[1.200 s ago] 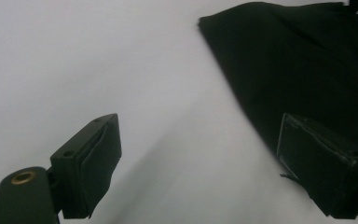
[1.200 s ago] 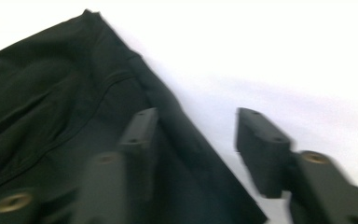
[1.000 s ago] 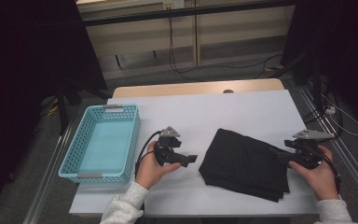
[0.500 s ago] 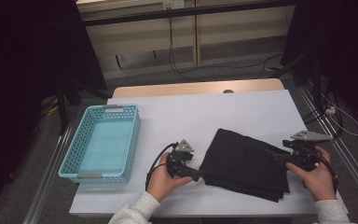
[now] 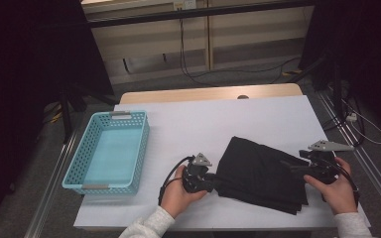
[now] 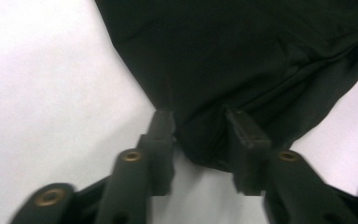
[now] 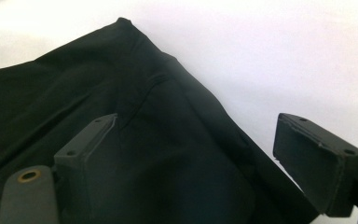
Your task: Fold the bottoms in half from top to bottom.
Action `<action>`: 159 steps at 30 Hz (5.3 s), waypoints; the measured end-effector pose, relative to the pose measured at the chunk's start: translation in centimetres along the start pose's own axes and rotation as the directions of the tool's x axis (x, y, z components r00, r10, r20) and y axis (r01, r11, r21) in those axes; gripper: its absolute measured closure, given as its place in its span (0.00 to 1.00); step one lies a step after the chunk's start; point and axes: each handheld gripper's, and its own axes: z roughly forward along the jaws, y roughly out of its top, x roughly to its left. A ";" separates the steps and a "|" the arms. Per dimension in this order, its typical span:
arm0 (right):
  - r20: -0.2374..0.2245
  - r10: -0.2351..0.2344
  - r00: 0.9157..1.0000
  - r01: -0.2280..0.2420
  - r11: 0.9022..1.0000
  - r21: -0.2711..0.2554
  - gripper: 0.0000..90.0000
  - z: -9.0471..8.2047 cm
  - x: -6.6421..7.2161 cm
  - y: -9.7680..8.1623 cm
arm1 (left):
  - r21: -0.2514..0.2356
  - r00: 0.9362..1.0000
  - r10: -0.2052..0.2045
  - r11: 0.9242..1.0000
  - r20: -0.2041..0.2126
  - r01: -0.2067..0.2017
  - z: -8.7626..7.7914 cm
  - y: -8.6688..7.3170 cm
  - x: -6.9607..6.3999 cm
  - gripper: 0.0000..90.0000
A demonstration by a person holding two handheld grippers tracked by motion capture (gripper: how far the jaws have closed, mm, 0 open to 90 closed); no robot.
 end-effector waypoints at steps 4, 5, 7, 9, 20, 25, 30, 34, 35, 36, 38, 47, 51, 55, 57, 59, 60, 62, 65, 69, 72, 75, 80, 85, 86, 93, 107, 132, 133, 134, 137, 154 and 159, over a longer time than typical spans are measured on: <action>-0.006 0.004 1.000 -0.004 1.000 -0.001 0.17 0.0 0.1 0.0 | 0.003 1.000 -0.017 1.000 -0.002 0.017 0.0 0.1 0.2 0.79; -0.011 0.001 1.000 -0.001 1.000 0.003 0.17 0.0 0.1 0.0 | 0.004 0.999 -0.041 0.999 0.009 0.041 0.0 0.1 0.3 0.83; -0.012 0.001 1.000 -0.001 1.000 0.004 0.17 0.0 0.1 0.0 | 0.009 0.999 -0.042 0.999 0.014 0.042 0.0 0.1 0.4 0.84; -0.013 -0.003 1.000 0.003 1.000 0.002 0.17 -0.1 0.1 0.0 | 0.014 0.998 -0.053 0.999 0.018 0.053 0.0 0.2 0.5 0.89; -0.007 -0.006 1.000 0.006 1.000 -0.006 0.17 -0.4 -0.1 0.0 | 0.020 0.994 -0.103 0.995 0.032 0.102 -0.8 1.0 1.8 0.93; 0.004 -0.004 1.000 0.004 1.000 -0.006 0.17 -0.3 0.0 -0.1 | 0.001 0.996 -0.088 0.996 0.003 0.088 -1.7 1.3 3.8 0.93; 0.016 0.022 1.000 -0.023 0.999 0.041 0.17 0.5 1.1 -0.9 | -0.024 0.990 -0.133 0.991 -0.046 0.132 -2.8 1.2 6.7 0.92; 0.015 0.022 1.000 -0.023 0.998 0.062 0.17 1.4 2.3 -1.2 | -0.036 0.988 -0.141 0.990 -0.061 0.139 -3.2 1.0 7.3 0.92; 0.010 0.017 1.000 -0.017 0.997 0.073 0.17 2.0 3.5 -1.3 | -0.034 0.988 -0.140 0.990 -0.063 0.138 -3.3 1.0 7.4 0.92; 0.010 0.017 1.000 -0.017 0.997 0.073 0.17 2.0 3.5 -1.3 | -0.034 0.988 -0.141 0.990 -0.062 0.139 -3.4 1.0 7.4 0.92; 0.005 0.011 1.000 -0.011 0.997 0.074 0.17 2.4 4.5 -1.4 | -0.034 0.989 -0.135 0.991 -0.065 0.133 -3.4 1.0 7.3 0.92; 0.005 -0.024 1.000 0.023 0.995 0.095 0.25 2.4 5.3 -2.0 | -0.027 0.990 -0.126 0.992 -0.068 0.125 -3.4 1.0 7.3 0.92; 0.004 -0.027 1.000 0.027 0.994 0.107 0.27 2.3 5.8 -2.1 | -0.025 0.990 -0.122 0.992 -0.071 0.121 -3.3 1.0 7.3 0.92; 0.005 -0.020 1.000 0.019 0.995 0.098 0.40 2.0 6.6 -2.4 | -0.023 0.989 -0.127 0.992 -0.071 0.125 -3.3 1.0 7.2 0.92; 0.006 -0.008 1.000 0.008 0.996 0.093 0.44 1.9 6.8 -2.5 | -0.024 0.990 -0.124 0.992 -0.074 0.122 -3.3 1.1 7.1 0.92; 0.005 -0.004 1.000 0.003 0.996 0.088 0.49 1.9 6.8 -2.6 | -0.027 0.989 -0.127 0.992 -0.073 0.125 -3.3 1.1 7.1 0.92; 0.007 0.003 1.000 -0.003 0.996 0.085 0.50 1.9 6.8 -2.6 | -0.027 0.989 -0.127 0.992 -0.070 0.126 -3.4 1.1 7.1 0.92; 0.007 0.003 1.000 -0.003 0.997 0.082 0.52 1.9 6.8 -2.6 | -0.027 0.990 -0.127 0.992 -0.067 0.125 -3.4 1.2 7.2 0.92; 0.021 0.019 1.000 -0.021 0.997 0.078 0.56 1.9 6.9 -2.7 | -0.028 0.989 -0.129 0.991 -0.067 0.127 -3.4 1.2 7.1 0.92; 0.031 0.016 0.999 -0.019 0.997 0.081 0.58 2.0 7.1 -2.6 | -0.025 0.990 -0.124 0.992 -0.069 0.122 -3.4 1.3 7.1 0.92; 0.024 0.018 1.000 -0.020 0.997 0.076 0.62 2.0 7.1 -2.7 | -0.020 0.990 -0.119 0.993 -0.071 0.118 -3.3 1.4 7.1 0.92; 0.004 0.024 1.000 -0.024 0.997 0.074 0.77 2.0 7.2 -2.6 | -0.018 0.990 -0.121 0.993 -0.070 0.120 -3.3 1.3 7.1 0.92; -0.061 0.038 0.997 -0.033 0.997 0.075 0.89 2.1 7.2 -2.6 | -0.021 0.989 -0.132 0.991 -0.066 0.130 -3.5 1.3 7.3 0.92; -0.071 0.025 0.997 -0.020 0.998 0.060 0.91 1.6 7.4 -1.7 | -0.033 0.989 -0.134 0.991 -0.060 0.133 -4.4 1.5 7.9 0.93; -0.092 0.037 0.995 -0.033 0.998 0.046 0.91 1.6 7.6 -1.6 | -0.037 0.989 -0.138 0.990 -0.061 0.136 -4.6 1.5 8.1 0.93; -0.101 -0.020 0.995 0.028 0.996 0.082 0.91 2.2 8.7 -1.7 | -0.044 0.978 -0.197 0.980 -0.074 0.194 -5.4 1.3 8.7 0.91; -0.100 -0.011 0.995 0.020 0.996 0.089 0.91 2.3 8.6 -1.9 | 0.001 0.949 -0.271 0.962 -0.160 0.274 -3.3 1.3 8.9 0.31; -0.105 -0.007 0.994 0.016 0.996 0.088 0.91 2.4 8.8 -2.1 | 0.159 0.938 -0.322 0.927 -0.127 0.339 -2.6 1.6 6.8 0.85; -0.104 -0.007 0.995 0.016 0.996 0.088 0.91 2.4 8.8 -2.1 | 0.165 0.940 -0.317 0.928 -0.127 0.335 -2.7 1.7 6.8 0.87; -0.104 -0.007 0.995 0.016 0.996 0.088 0.91 2.4 8.8 -2.1 | 0.171 0.941 -0.313 0.928 -0.128 0.332 -2.7 1.8 6.7 0.87; -0.102 -0.003 0.995 0.012 0.996 0.087 0.91 2.3 8.8 -2.1 | 0.191 0.943 -0.306 0.925 -0.133 0.327 -2.8 2.1 6.6 0.89; -0.108 -0.031 0.994 0.035 0.999 0.041 0.91 2.4 10.3 -1.1 | 0.374 0.965 -0.224 0.890 -0.138 0.260 -6.3 5.5 7.9 0.92; -0.120 -0.048 0.992 0.050 0.999 0.013 0.92 2.6 11.1 -0.7 | 0.434 0.969 -0.195 0.868 -0.149 0.242 -7.4 6.6 8.2 0.92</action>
